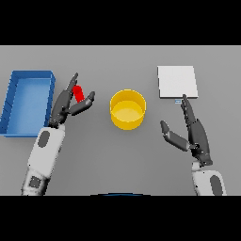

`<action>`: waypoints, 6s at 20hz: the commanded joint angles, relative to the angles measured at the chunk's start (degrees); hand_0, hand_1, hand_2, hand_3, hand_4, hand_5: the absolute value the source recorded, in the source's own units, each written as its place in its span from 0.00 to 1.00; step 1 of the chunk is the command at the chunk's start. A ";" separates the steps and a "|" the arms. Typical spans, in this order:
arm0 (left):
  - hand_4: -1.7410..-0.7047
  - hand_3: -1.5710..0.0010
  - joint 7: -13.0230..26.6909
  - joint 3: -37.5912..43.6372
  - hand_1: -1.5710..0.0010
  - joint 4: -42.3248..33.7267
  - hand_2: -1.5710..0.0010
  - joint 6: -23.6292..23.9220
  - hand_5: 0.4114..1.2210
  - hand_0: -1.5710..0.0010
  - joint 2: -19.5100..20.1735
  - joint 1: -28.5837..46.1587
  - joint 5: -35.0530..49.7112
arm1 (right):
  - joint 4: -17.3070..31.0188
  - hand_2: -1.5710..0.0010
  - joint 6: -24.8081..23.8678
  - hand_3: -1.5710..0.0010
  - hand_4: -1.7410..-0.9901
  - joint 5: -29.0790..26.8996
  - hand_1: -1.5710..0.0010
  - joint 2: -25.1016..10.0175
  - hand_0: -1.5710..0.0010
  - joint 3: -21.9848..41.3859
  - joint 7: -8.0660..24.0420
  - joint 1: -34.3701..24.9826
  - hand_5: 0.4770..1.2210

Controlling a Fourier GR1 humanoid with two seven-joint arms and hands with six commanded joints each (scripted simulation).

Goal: Pick up the red beaker and tilt it to pour out 1 green nut into yellow bowl. Pick up the yellow bowl and place it on the metallic measuring scale.

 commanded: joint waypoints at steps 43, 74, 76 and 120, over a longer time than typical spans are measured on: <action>0.00 0.00 -0.13 -8.89 0.00 2.23 0.00 -3.26 0.88 0.00 7.10 -13.77 -11.81 | 0.08 1.00 -1.14 1.00 0.74 2.80 1.00 -0.54 1.00 0.62 -0.73 -0.15 0.25; 0.00 0.01 -8.67 -52.25 0.00 15.25 0.00 -21.15 1.00 0.00 11.98 -43.32 -60.30 | -0.03 1.00 -1.99 1.00 0.79 1.09 1.00 1.57 1.00 -0.10 -0.40 0.50 0.12; 0.00 0.01 -9.70 -54.36 0.00 15.37 0.00 -20.68 1.00 0.00 11.92 -43.88 -62.22 | 0.23 1.00 -1.70 1.00 0.81 0.50 1.00 1.52 1.00 -0.38 -0.39 0.25 0.12; 0.00 0.00 18.75 6.20 0.00 24.10 0.00 1.24 1.00 0.00 27.80 -24.46 -10.04 | 2.04 1.00 0.61 1.00 0.78 0.98 1.00 -1.00 1.00 0.67 -3.63 -1.57 0.27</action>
